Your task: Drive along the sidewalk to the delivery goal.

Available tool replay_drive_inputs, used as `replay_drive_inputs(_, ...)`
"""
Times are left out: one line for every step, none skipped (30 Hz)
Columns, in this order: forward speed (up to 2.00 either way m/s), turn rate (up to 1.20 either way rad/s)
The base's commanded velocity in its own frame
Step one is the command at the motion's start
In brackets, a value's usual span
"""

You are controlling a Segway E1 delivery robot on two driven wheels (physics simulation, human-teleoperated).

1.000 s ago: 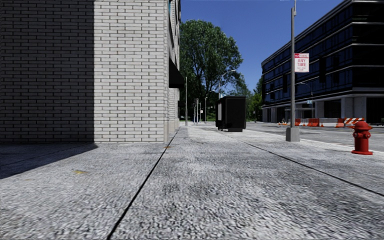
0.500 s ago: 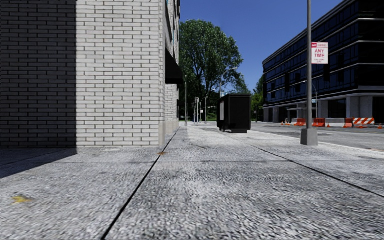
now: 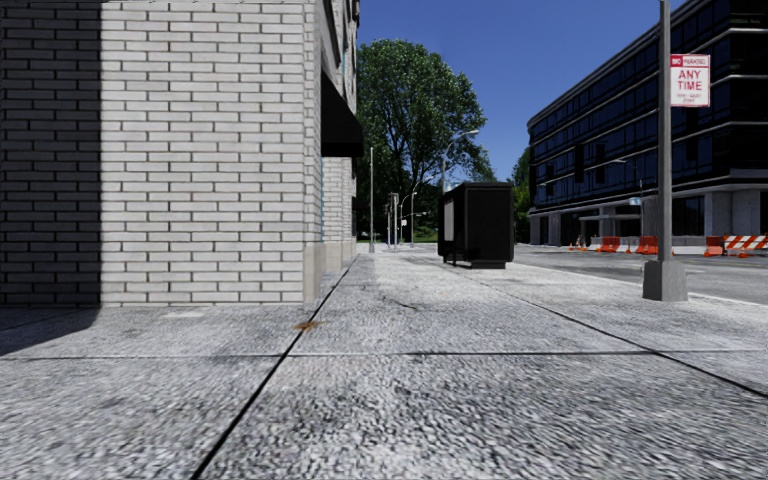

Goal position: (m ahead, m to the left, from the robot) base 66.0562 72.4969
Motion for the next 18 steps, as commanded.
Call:
replay_drive_inputs(2.0,0.0)
replay_drive_inputs(2.0,0.0)
replay_drive_inputs(2.0,0.0)
replay_drive_inputs(2.0,0.0)
replay_drive_inputs(2.0,0.0)
replay_drive_inputs(2.0,0.0)
replay_drive_inputs(2.0,0.0)
replay_drive_inputs(2.0,0.0)
replay_drive_inputs(2.0,0.0)
replay_drive_inputs(2.0,0.0)
replay_drive_inputs(2.0,0.0)
replay_drive_inputs(2.0,0.0)
replay_drive_inputs(2.0,0.0)
replay_drive_inputs(2.0,0.0)
replay_drive_inputs(2.0,0.0)
replay_drive_inputs(2.0,0.0)
replay_drive_inputs(2.0,0.0)
replay_drive_inputs(2.0,0.0)
